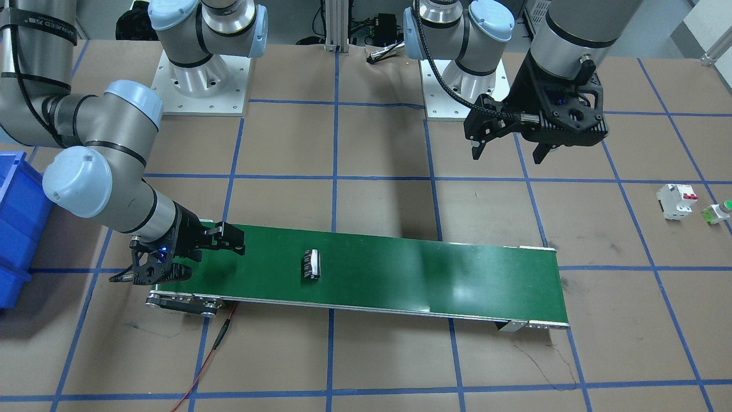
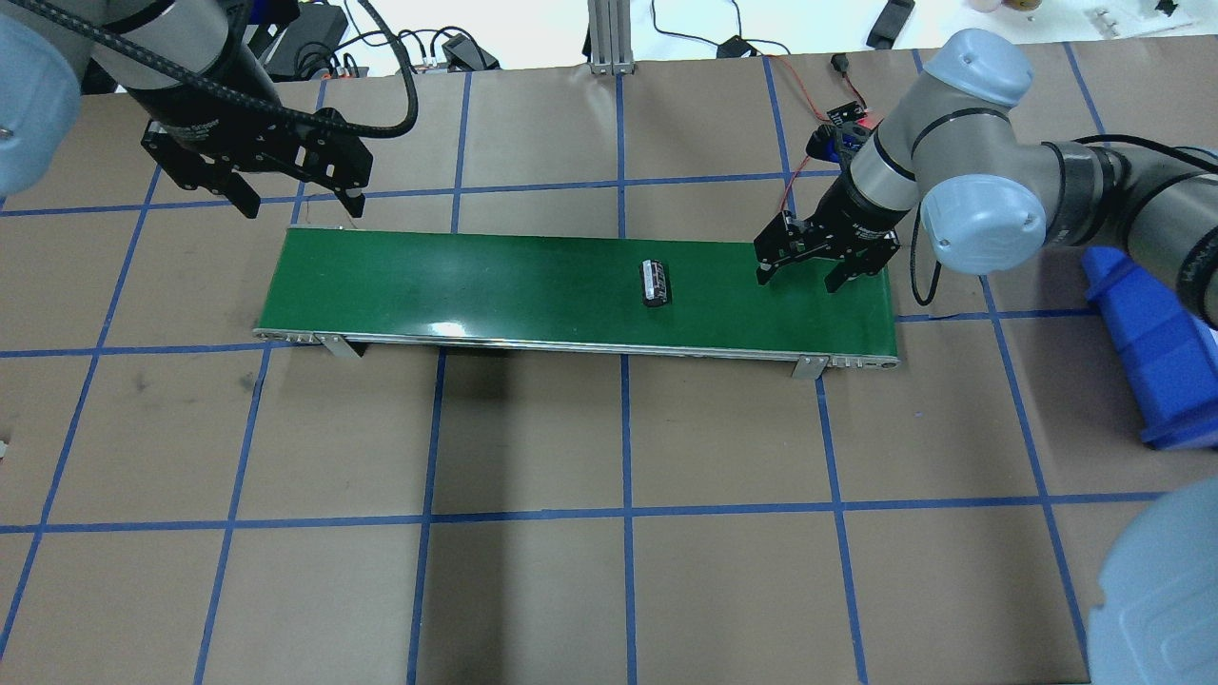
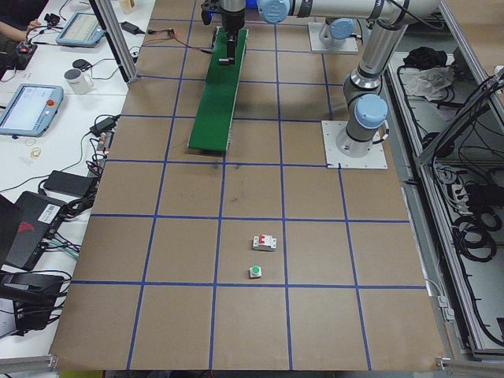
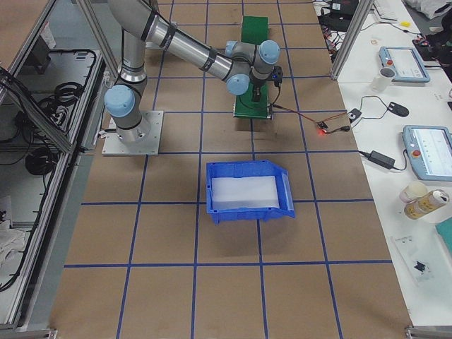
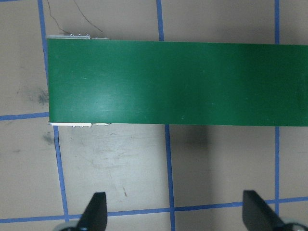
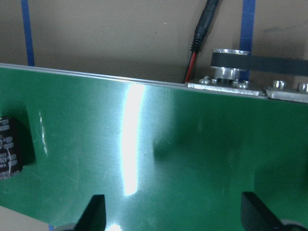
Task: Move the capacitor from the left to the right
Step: 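Raise the left gripper while the right gripper moves to the belt's far end, then grasp the capacitor arriving on the belt with the right gripper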
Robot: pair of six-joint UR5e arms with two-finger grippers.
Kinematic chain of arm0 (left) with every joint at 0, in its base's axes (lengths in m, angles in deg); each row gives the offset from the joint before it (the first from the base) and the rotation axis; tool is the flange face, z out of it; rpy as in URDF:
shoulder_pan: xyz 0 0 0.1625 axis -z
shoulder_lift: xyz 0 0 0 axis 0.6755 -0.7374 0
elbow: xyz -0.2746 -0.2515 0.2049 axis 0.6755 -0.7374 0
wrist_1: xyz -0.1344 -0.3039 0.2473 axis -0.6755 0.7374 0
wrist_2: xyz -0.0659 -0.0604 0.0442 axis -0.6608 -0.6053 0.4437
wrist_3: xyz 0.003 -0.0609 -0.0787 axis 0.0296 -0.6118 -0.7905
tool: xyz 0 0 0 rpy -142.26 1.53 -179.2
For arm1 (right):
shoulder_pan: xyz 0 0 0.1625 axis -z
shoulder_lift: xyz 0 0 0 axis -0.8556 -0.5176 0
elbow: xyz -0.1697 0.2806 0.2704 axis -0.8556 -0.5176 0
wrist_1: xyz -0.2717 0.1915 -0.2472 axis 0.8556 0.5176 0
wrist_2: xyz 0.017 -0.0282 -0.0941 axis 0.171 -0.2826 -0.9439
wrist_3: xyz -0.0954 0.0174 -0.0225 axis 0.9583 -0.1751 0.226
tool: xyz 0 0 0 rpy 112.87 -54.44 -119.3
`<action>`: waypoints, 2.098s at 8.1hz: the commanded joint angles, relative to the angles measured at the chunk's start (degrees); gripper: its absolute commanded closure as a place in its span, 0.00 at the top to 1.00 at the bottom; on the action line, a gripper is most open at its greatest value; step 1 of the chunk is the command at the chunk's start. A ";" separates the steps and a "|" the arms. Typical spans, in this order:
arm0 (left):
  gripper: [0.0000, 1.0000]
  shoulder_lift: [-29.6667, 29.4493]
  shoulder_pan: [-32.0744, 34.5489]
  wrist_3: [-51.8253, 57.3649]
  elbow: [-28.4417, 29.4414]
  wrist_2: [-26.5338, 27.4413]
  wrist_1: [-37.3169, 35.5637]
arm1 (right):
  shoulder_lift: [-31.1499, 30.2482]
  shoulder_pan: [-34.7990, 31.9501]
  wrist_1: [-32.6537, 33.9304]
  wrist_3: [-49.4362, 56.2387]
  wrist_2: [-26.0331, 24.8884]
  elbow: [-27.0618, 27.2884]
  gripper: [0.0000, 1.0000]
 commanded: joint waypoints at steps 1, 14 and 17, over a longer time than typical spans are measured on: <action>1.00 0.00 0.01 0.01 -0.14 0.03 0.00 | 0.05 -0.05 0.00 0.00 0.05 0.01 1.00; 1.00 0.08 0.01 0.01 -0.14 -0.05 -0.09 | 0.58 -0.05 0.09 0.16 -0.12 0.10 0.62; 1.00 0.08 0.01 0.01 -0.14 0.03 -0.09 | 0.58 0.04 -0.18 -0.09 -1.43 -0.08 0.00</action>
